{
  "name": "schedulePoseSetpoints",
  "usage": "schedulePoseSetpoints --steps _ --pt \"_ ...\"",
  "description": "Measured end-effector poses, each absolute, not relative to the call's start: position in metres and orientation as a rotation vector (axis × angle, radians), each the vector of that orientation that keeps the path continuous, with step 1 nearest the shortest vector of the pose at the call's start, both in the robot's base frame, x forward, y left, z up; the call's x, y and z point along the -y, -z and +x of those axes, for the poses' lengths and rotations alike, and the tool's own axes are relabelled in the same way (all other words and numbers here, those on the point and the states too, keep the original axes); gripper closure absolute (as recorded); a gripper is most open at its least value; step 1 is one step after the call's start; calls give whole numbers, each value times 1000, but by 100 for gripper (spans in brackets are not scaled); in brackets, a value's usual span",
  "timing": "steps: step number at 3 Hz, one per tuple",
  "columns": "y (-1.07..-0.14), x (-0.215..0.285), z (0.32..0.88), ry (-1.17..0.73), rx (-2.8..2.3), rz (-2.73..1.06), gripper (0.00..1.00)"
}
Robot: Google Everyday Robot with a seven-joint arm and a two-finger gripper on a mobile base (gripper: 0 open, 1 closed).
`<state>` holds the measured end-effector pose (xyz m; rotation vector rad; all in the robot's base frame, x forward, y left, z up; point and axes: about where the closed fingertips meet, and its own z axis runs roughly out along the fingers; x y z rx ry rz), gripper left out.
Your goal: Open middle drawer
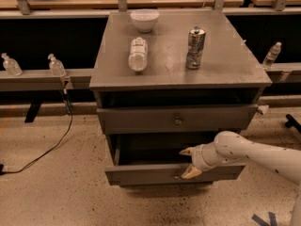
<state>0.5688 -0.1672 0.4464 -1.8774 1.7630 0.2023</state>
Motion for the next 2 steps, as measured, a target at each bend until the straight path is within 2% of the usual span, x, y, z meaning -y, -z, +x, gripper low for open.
schedulePoseSetpoints --steps 2 --pt "-420 161 545 -271 -1834 -1955 39"
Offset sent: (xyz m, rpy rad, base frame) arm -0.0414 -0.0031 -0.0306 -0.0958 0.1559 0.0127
